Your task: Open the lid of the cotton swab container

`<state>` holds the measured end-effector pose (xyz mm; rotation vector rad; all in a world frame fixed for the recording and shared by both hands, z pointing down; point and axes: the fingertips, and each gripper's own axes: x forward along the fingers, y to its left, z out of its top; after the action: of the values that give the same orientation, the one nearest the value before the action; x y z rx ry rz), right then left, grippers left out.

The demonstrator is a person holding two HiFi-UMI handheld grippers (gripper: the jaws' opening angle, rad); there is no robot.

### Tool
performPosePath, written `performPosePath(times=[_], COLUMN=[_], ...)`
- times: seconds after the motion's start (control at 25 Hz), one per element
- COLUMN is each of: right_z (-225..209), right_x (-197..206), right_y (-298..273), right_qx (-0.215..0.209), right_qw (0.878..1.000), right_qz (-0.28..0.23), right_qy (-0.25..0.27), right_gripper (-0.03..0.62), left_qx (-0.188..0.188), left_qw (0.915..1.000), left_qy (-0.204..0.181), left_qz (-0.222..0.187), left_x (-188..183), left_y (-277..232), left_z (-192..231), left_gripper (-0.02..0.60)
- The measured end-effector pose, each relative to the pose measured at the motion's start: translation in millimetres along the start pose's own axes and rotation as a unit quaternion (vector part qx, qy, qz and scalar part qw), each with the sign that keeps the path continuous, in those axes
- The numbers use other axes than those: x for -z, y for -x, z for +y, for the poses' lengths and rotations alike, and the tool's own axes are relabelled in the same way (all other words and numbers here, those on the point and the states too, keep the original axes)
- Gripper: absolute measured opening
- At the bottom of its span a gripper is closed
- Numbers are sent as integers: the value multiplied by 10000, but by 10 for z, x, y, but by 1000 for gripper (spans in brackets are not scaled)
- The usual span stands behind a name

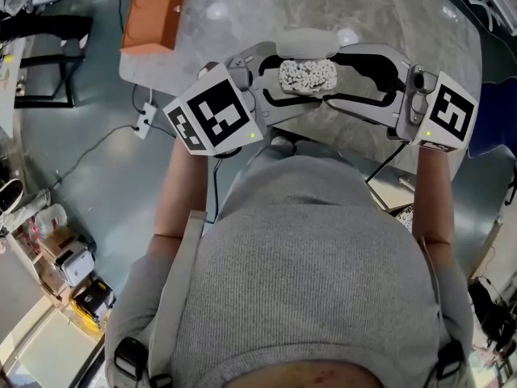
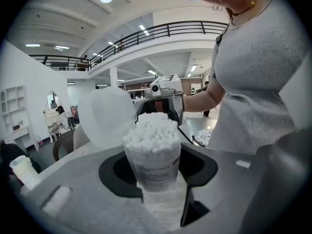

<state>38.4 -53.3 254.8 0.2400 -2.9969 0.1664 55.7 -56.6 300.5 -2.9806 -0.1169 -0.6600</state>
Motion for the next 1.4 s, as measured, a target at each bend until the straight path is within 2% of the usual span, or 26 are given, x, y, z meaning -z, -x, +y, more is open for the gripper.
performPosePath(times=[0.24,0.72,1.08,1.4], right_z=[-20,-49,-72,-103], right_x=[4,35,36,111], right_y=[-60,-74,-60,-53], right_qx=[-1,119,53,121], right_qw=[9998,9998,9996,9994], right_qz=[-15,35,-90,75], right_qy=[220,126,251,329], right_gripper=[210,202,196,196], left_qx=[75,171,4,-193], left_qw=[9999,9999,9997,9997], left_qy=[-50,-22,127,136], left_qz=[-64,8,-184,-11], left_x=[-38,-49,-27,117], left_y=[-52,-105,-21,105], left_z=[18,36,98,147], left_gripper=[212,215,227,225])
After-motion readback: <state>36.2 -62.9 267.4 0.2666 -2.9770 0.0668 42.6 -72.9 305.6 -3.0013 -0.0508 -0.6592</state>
